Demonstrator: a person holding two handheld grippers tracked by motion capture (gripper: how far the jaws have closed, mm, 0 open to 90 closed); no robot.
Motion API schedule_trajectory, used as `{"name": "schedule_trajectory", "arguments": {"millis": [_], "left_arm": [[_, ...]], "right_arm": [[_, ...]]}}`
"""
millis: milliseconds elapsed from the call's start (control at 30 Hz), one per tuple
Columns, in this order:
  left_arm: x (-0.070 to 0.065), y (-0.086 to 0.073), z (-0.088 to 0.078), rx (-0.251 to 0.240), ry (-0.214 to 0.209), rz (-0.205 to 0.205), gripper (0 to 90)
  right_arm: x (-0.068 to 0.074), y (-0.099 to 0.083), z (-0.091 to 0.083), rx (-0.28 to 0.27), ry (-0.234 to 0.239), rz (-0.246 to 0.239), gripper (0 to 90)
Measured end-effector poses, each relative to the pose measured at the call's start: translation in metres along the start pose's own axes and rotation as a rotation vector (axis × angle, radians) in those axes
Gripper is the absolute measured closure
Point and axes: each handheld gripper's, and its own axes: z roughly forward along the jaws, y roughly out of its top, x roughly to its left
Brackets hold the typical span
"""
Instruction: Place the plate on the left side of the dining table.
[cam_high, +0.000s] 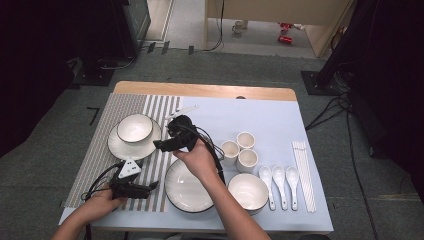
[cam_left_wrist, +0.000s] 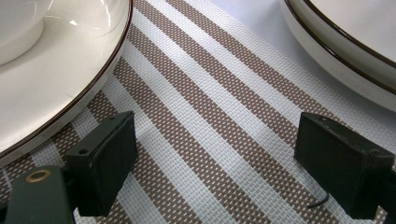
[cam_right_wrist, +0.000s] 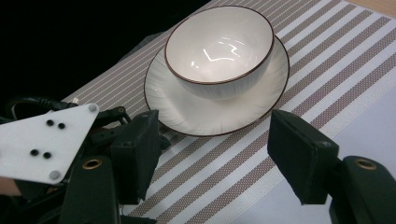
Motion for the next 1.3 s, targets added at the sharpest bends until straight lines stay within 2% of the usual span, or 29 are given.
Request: {"name": "schedule_trajectory", "arguments": {"millis": [500,900,1133,1300], "left_arm": [[0.000,0.000,0.000,-0.001,0.002,0.001,13.1],[0.000,0.000,0.000,-0.003,0.004,0.000,13.0],[0.000,0.000,0.000,0.000,0.004,0.004,13.1],[0.000,0.000,0.000,0.000,0.004,0.004,13.1]], "right_arm": [[0.005,-0.005,-0.030,-0.006,0.032,-0.033,33.8],[-0.008,-0.019,-0.055,-0.018,0.035,-0.054,34.7],[-0.017,-0.027,-0.070,-0.033,0.015,-0.063,36.3],[-0.023,-0.033,-0.081,-0.057,0.028,-0.052,37.0]]}}
